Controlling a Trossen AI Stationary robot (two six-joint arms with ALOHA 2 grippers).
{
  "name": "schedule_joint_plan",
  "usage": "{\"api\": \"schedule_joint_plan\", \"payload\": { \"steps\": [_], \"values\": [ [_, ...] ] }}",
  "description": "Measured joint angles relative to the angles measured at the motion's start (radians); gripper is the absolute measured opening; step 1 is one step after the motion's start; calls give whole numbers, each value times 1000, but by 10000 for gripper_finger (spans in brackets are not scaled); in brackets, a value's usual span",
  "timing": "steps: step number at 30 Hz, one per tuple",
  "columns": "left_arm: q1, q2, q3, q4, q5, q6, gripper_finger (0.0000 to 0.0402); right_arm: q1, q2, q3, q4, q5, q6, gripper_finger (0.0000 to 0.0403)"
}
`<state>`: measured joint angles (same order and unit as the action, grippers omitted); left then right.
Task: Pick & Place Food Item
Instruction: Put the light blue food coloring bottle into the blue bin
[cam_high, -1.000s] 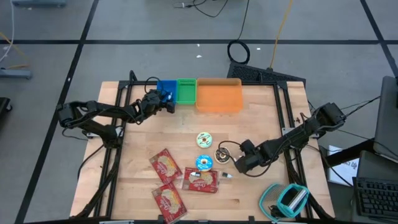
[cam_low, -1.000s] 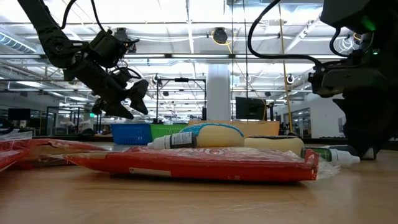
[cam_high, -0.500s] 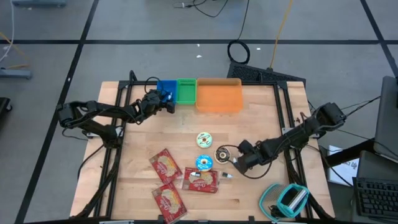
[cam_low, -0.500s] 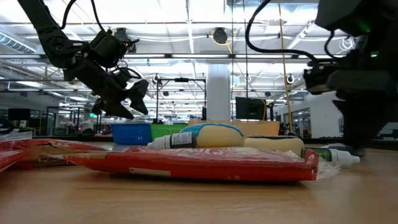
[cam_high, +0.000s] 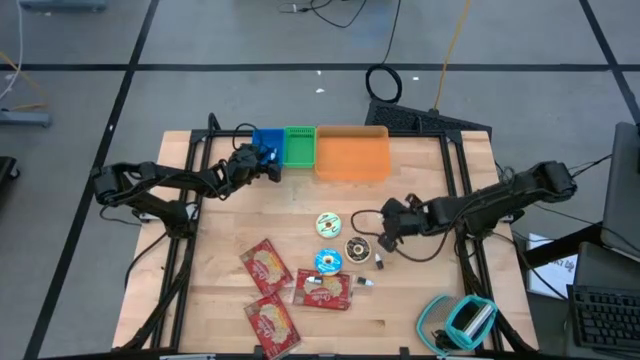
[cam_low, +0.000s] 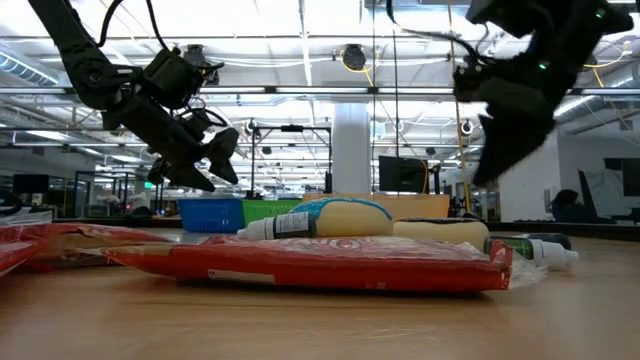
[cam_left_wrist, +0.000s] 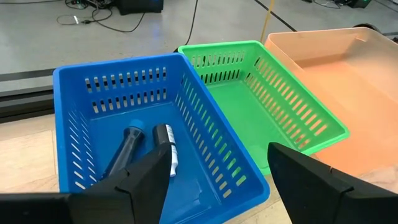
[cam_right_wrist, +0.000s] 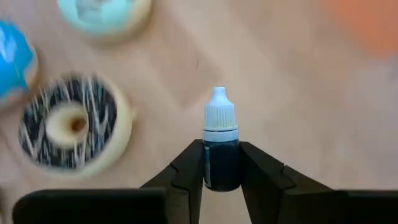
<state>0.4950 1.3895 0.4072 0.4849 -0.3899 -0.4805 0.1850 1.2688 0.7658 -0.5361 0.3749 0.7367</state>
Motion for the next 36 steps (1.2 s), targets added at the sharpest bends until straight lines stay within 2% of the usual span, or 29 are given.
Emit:
{"api": "schedule_joint_plan", "payload": {
  "steps": [5,7,10,14,19,22,31,36],
  "values": [
    [0,0,0,66,29,-41,269,-65,-38,-18,177,114,-220,81],
    [0,0,0,115,30,-52,269,-92,-38,-36,276,126,-339,81],
    [-2,0,0,175,27,-61,269,-128,-37,-66,423,101,-520,81],
    [-22,0,1,229,31,-169,269,-179,-38,-131,662,38,-705,81],
    [-47,0,1,231,26,-294,269,-237,-38,-195,889,-36,-835,81],
    [-50,0,1,225,22,-316,269,-266,-38,-209,929,-67,-871,81],
    [-53,0,1,216,20,-380,269,-330,-38,-209,968,-65,-951,82],
    [-60,0,16,227,37,-491,269,-365,-14,-209,1011,-66,-1061,82]
  ]
}}
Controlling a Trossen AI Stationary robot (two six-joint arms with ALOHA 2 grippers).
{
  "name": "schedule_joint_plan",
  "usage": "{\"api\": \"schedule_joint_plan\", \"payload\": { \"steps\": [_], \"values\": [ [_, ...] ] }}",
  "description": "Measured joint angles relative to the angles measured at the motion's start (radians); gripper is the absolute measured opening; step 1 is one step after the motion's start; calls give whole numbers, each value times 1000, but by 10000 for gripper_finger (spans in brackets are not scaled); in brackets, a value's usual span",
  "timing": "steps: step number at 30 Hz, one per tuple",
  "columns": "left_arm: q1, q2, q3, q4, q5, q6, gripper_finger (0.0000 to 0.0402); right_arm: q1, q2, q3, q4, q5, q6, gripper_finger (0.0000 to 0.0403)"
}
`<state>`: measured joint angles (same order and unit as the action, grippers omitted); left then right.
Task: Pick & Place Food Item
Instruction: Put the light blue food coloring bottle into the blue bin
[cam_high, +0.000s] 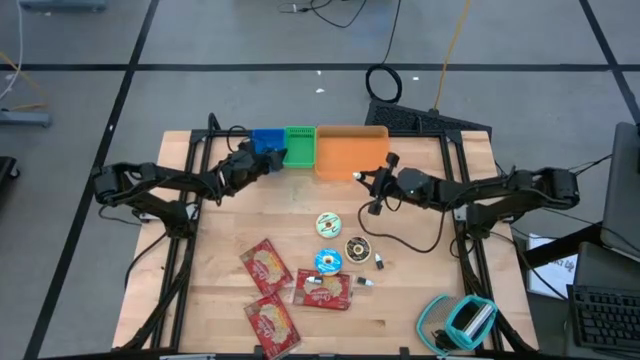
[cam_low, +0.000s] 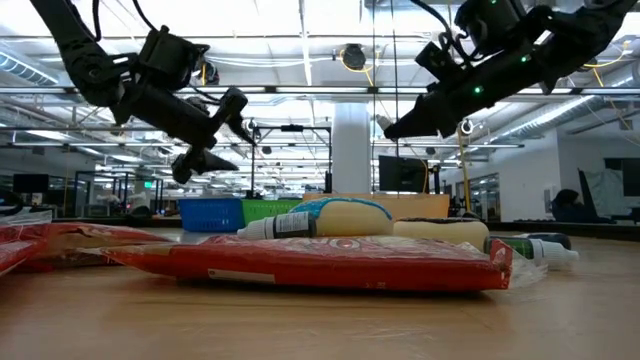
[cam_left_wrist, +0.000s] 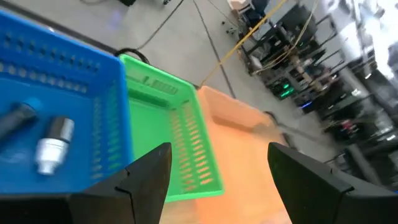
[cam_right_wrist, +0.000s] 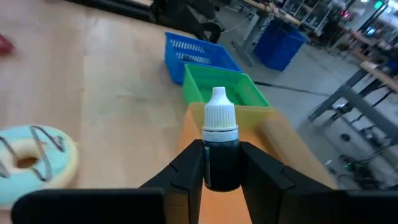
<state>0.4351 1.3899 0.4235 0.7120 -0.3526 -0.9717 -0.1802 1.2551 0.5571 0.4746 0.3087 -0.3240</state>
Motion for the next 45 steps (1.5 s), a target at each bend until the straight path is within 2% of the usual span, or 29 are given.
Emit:
{"api": "schedule_joint_plan", "payload": {
  "steps": [3,6,9,13,16,28,34,45],
  "values": [
    [-1,0,61,-15,130,27,269,-17,39,0,62,-45,-57,82],
    [-19,30,173,-74,269,98,269,-32,104,13,135,-101,-64,82],
    [-40,86,296,-169,407,184,269,-36,168,56,129,-103,-69,82],
    [-60,171,437,-317,501,241,269,-28,231,109,120,-96,-101,82],
    [-76,228,508,-407,527,281,269,-20,253,137,119,-96,-121,82],
    [-149,335,641,-401,531,350,269,-21,253,140,101,-45,-171,82],
    [-144,368,656,-396,521,342,269,-21,253,139,140,3,-206,82],
    [-134,372,654,-401,518,337,268,-14,252,140,187,2,-245,82]
  ]
}}
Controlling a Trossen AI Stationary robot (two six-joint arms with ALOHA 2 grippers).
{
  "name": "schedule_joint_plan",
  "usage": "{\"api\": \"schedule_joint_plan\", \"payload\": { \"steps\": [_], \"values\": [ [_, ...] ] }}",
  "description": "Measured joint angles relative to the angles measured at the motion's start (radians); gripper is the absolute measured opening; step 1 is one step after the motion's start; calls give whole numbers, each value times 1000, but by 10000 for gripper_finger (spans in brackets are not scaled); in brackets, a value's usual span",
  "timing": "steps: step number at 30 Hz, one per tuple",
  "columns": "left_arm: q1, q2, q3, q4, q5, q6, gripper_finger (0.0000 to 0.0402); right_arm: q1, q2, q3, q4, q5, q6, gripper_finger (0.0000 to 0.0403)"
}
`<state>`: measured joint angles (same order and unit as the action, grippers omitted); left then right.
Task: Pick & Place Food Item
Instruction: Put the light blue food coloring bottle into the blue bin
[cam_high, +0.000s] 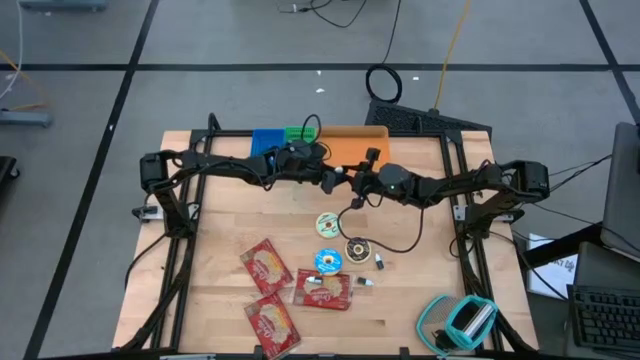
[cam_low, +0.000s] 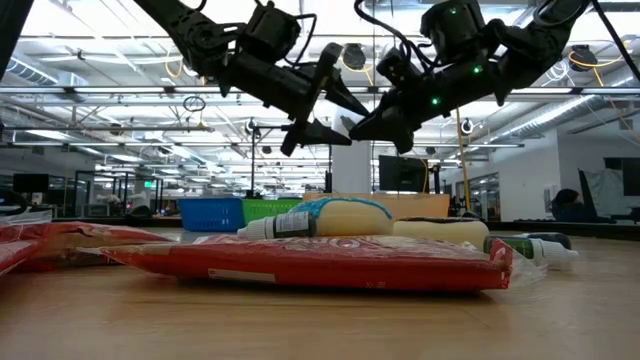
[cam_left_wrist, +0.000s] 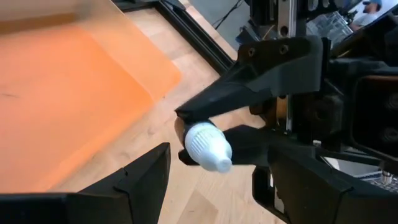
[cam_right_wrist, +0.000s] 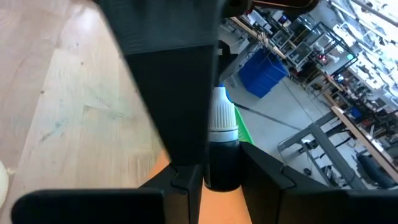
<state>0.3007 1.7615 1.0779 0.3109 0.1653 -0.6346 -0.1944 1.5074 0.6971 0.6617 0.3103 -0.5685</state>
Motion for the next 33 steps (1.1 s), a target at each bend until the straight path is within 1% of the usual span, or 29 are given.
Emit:
{"api": "schedule_joint_plan", "payload": {
  "steps": [11,13,16,24,27,30,33],
  "values": [
    [6,0,0,15,-32,2,268,18,0,0,0,0,-2,82],
    [7,0,0,14,-32,2,263,19,0,0,0,1,-2,82],
    [7,0,0,14,-32,2,237,19,0,0,0,1,-2,82],
    [6,0,0,14,-32,2,128,19,0,0,-3,2,-1,82],
    [6,0,0,13,-33,9,95,18,0,0,-8,3,-1,82],
    [6,0,0,13,-34,29,73,19,0,0,-8,5,4,85],
    [14,-1,0,14,-28,40,67,19,0,0,-7,7,39,100]
  ]
}}
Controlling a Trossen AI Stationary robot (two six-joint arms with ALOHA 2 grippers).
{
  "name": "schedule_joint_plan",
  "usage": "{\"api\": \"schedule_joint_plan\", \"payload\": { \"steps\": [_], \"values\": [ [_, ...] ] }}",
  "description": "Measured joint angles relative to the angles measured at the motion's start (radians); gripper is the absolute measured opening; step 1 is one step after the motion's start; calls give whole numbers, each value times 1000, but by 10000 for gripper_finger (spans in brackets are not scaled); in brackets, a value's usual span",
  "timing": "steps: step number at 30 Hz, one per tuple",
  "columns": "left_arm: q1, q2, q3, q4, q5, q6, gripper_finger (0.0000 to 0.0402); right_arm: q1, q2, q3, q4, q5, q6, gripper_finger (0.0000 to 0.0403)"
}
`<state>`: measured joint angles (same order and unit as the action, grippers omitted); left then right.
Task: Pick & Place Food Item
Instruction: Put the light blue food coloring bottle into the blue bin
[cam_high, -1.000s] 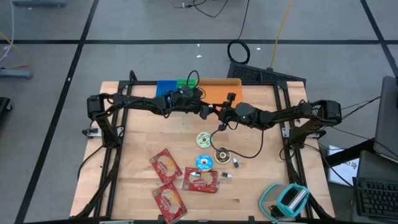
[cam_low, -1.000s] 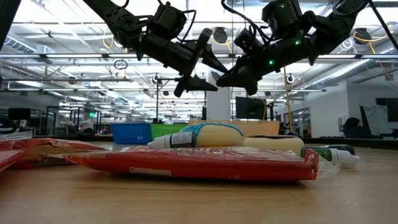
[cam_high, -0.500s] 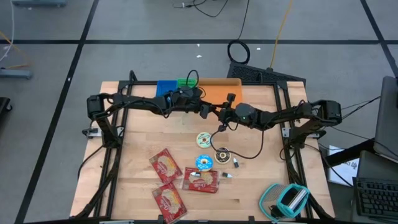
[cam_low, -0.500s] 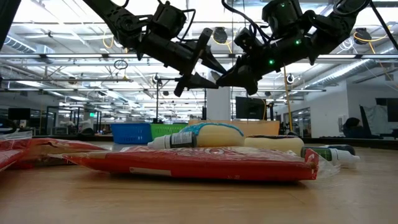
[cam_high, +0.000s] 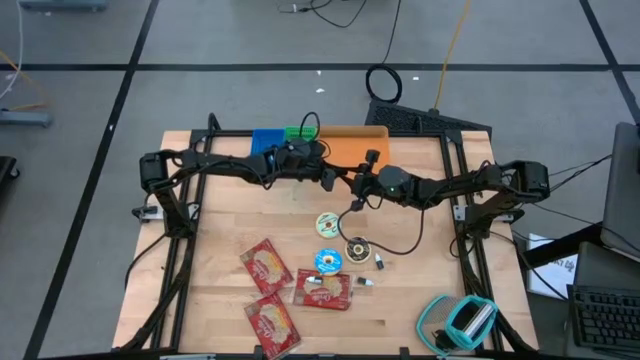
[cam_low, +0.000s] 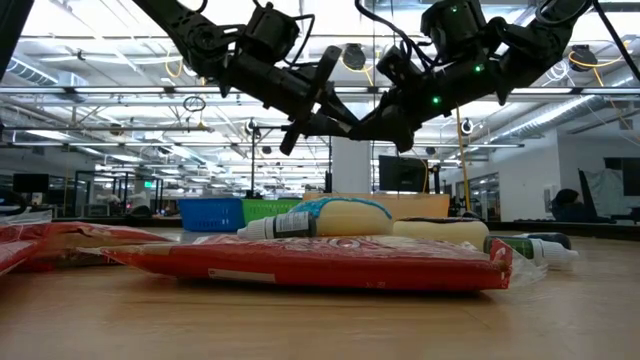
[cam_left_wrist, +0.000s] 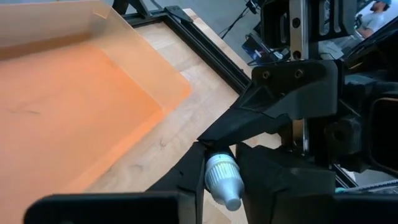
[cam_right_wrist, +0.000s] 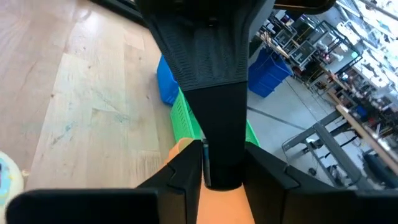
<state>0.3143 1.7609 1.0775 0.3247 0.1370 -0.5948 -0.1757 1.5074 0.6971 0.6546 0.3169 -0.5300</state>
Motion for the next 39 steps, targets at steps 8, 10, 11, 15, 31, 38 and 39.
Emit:
{"api": "schedule_joint_plan", "payload": {
  "steps": [8,10,11,15,31,38,39],
  "values": [
    [56,-56,0,-48,34,40,67,1,-28,-1,-50,142,185,176],
    [72,-87,-1,-104,36,68,64,0,-60,-1,-109,152,212,193],
    [78,-102,-1,-130,34,85,64,1,-80,-4,-144,152,228,199],
    [103,-176,-9,-237,-21,149,65,1,-177,-33,-217,150,305,216],
    [159,-464,-375,-383,-539,91,63,-40,-500,-233,-220,207,339,204],
    [199,-443,-432,-445,-538,-20,74,-71,-502,-234,-211,205,364,201],
    [205,-440,-433,-448,-538,-21,74,-73,-502,-234,-213,205,374,201]
  ]
}}
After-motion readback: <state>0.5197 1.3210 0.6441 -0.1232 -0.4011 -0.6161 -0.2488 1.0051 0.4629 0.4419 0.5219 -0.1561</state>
